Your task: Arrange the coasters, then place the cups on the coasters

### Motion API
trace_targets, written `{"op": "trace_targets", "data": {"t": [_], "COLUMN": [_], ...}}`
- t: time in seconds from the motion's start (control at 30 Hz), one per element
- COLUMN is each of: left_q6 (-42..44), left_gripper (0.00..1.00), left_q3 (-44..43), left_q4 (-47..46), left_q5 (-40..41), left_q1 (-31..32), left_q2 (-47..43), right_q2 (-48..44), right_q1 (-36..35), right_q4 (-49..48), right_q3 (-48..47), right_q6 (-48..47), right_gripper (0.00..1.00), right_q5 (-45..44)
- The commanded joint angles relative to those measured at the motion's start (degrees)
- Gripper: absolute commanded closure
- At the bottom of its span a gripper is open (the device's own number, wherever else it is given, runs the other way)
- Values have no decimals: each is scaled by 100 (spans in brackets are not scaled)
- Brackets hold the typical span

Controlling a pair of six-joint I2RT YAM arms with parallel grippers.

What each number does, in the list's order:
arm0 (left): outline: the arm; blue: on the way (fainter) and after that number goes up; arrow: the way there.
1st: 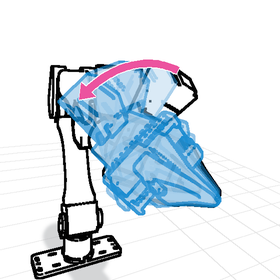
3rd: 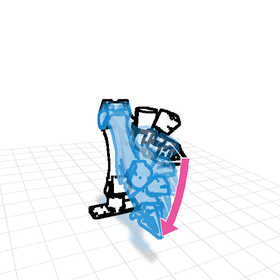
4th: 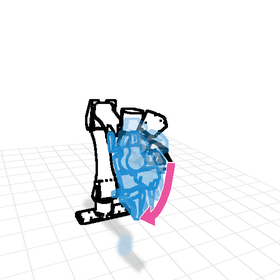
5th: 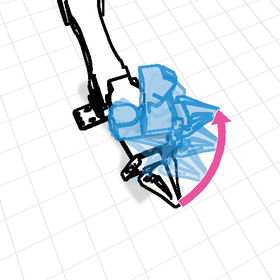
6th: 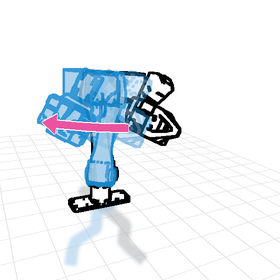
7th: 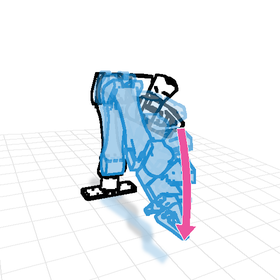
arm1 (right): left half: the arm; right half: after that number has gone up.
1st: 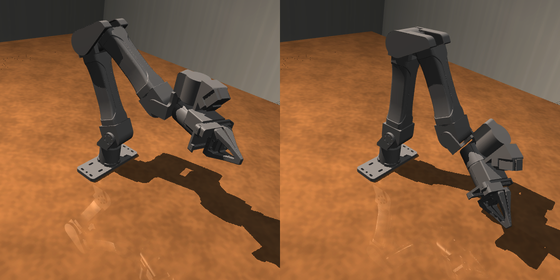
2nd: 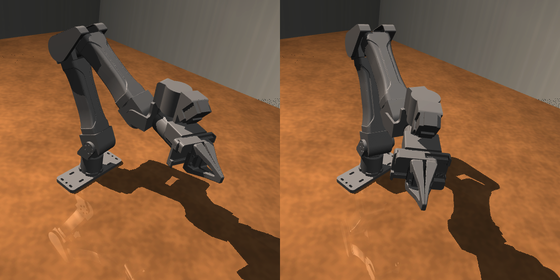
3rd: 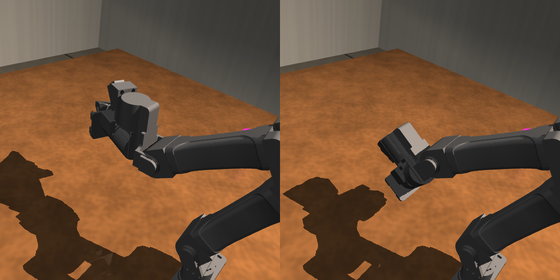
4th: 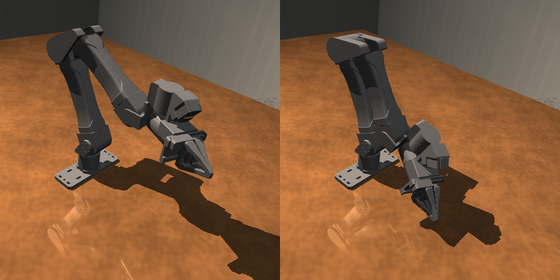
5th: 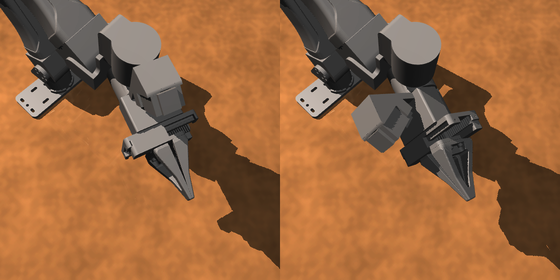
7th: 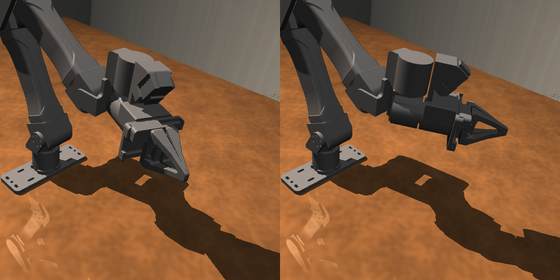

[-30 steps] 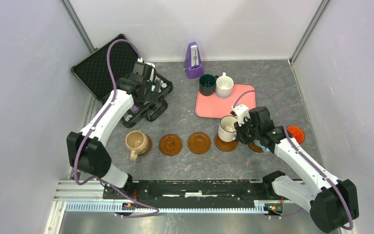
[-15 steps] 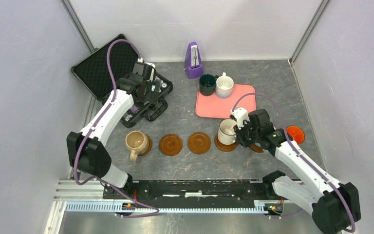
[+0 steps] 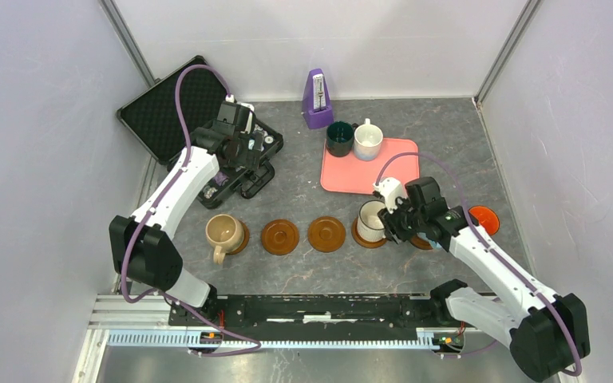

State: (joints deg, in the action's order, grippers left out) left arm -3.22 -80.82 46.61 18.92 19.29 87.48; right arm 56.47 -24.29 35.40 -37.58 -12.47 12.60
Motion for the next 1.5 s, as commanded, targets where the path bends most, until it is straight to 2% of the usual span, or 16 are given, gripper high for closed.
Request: {"op": "trace_targets", "data": {"t": [0.0,0.1,0.23,0.37,0.43,0.57,0.73,1.0,1.23,1.47], "left_q6": [-110,-86,-38,41,12,-138,-178,-249,-319,-310], "left_gripper": [0,0,0,0,0,0,0,0,0,0], "left_q3": [-167,-128,-124,-167,-216,-320,-362,-414,-521,-487], "left_q4": [-56,-56,-64,-73,-64,-3,6,5,41,85], "left_q5": [-71,-83,-172,-273,-278,-366,-407,-449,-529,-503], "left_q1": [-28,-28,-30,-29,-27,-30,-23,-29,-29,-23], "left_q2": [-26,-41,-44,-18,5,59,119,195,215,198], "right_q2": [-22,-156,-388,-619,-441,-11,-74,50,102,91], "right_q1": [-29,-29,-32,-25,-18,20,35,43,39,39], "right_q4": [-5,147,470,581,884,1366,1362,1077,909,837], "right_q3": [-359,-433,-686,-1171,-1417,-1756,-1474,-1116,-751,-577], "right_q6": [-251,-494,-1106,-1649,-1986,-2121,-2404,-2143,-2029,-2069], "right_gripper": [50,36,23,8,8,12,26,36,36,30], "right_q5": [150,384,1014,1028,1012,380,-226,-820,-789,-347]}}
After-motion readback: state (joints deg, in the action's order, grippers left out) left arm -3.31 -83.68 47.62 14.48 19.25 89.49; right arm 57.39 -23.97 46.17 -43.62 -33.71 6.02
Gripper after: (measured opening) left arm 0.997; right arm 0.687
